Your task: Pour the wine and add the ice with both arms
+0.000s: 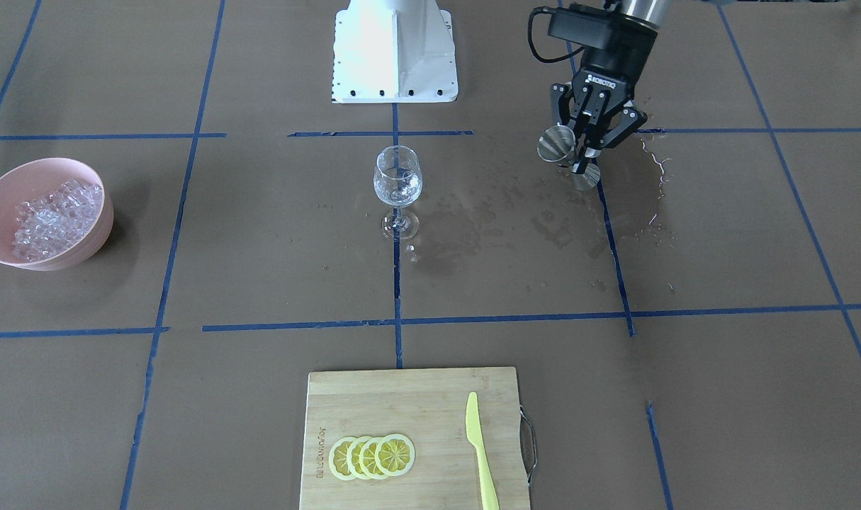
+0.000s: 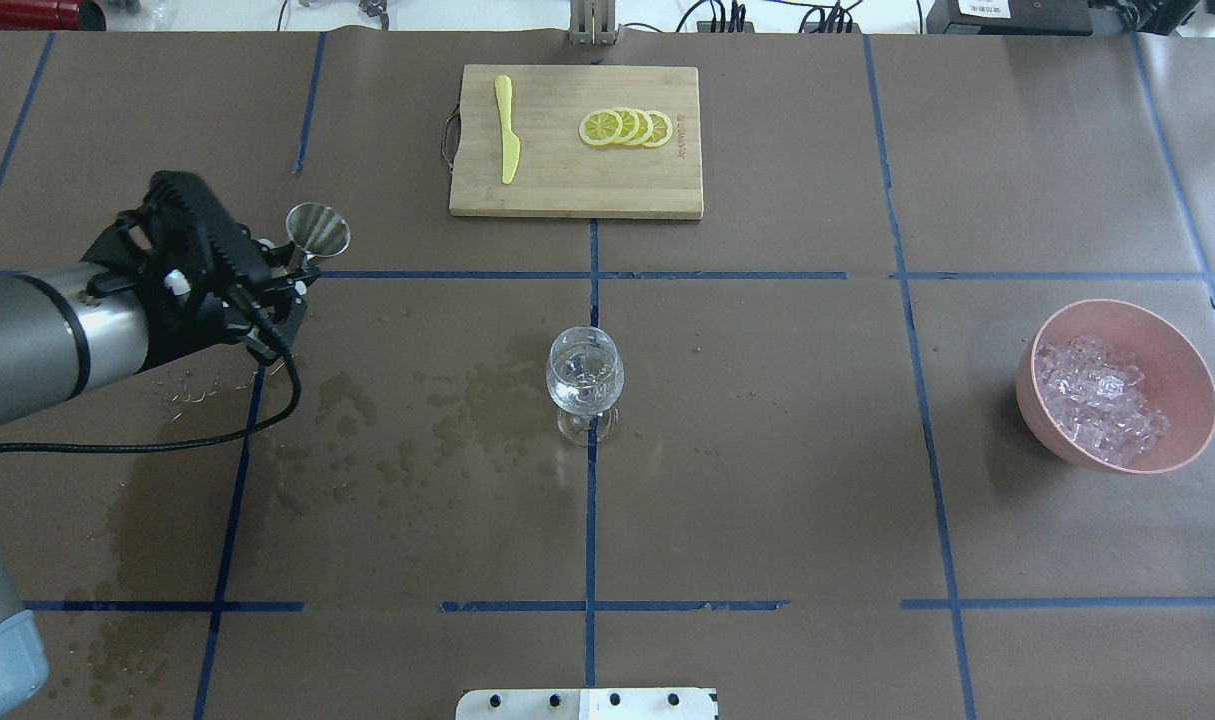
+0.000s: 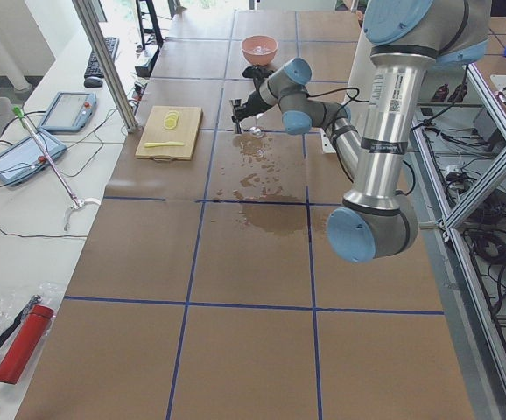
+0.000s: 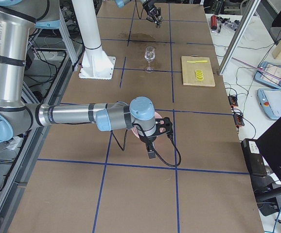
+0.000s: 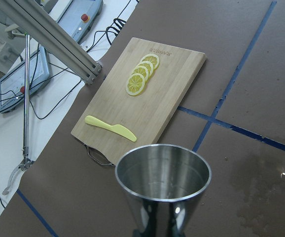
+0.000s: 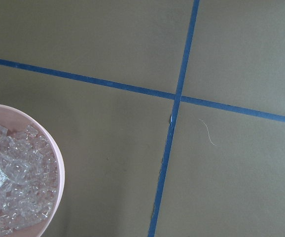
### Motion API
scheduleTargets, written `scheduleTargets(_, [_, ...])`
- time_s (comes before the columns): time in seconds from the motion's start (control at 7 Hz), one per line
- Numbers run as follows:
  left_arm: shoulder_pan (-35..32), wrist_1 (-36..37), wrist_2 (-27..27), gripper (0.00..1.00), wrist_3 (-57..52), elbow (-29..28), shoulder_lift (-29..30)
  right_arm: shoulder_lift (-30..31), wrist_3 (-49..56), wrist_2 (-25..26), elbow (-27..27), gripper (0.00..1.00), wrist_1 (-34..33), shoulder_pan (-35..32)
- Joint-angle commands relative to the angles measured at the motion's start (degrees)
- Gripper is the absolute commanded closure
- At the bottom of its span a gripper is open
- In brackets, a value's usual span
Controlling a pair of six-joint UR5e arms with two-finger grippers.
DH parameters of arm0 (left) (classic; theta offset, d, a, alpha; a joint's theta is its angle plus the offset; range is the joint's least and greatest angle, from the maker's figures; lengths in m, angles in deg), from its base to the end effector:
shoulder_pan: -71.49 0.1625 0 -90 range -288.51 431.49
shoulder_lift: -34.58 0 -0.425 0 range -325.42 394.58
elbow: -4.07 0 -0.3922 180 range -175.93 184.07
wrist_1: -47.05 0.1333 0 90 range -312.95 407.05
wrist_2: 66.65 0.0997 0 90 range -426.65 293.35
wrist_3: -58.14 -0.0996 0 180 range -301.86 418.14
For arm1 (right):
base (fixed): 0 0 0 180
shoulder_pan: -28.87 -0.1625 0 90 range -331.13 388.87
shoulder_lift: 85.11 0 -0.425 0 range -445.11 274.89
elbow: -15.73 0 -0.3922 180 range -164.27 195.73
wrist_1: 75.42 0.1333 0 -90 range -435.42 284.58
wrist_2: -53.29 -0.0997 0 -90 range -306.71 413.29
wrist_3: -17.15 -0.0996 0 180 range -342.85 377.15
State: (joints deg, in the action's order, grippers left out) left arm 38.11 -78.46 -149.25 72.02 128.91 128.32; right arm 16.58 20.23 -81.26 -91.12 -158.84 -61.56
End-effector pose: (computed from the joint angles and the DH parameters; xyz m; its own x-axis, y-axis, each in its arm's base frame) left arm 0.3009 -0.3733 0.2732 0.6850 0.7016 -0.1964 -0.0665 0.3287 0.9421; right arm 0.0666 -0.4161 0.5926 0.7131 -0.1898 0.6749 0.0310 0.9703 0.2401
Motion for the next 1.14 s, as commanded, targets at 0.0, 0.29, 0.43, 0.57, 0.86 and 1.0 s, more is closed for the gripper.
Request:
scheduleTargets(0.0, [0.1,-31.2,3.9,1.0,7.4,-11.3,-10.9,0.0,0.0,0.0,-0.2,0.0,-0.1,0.0])
scheduleTargets(0.29, [0.5,-47.8,14.7,1.0,14.6,-23.0,-11.1,0.0,0.0,0.0,-0.2,0.0,0.0,0.0])
scheduleTargets(0.43, [0.9,-48.8,16.8,1.0,15.7,-24.4,-11.7,0.0,0.0,0.0,-0.2,0.0,0.0,0.0])
scheduleTargets(0.57, [2.4,-51.6,20.6,1.0,19.2,-26.2,-12.7,0.0,0.1,0.0,-0.2,0.0,0.0,0.0])
scheduleTargets(0.86, [8.9,-56.6,29.1,1.0,20.2,-30.5,-12.7,0.0,0.1,0.0,-0.3,0.0,0.0,0.0])
scheduleTargets(1.0, [12.6,-57.3,32.1,1.0,24.9,-31.7,-12.7,0.0,0.1,0.0,-0.2,0.0,0.0,0.0])
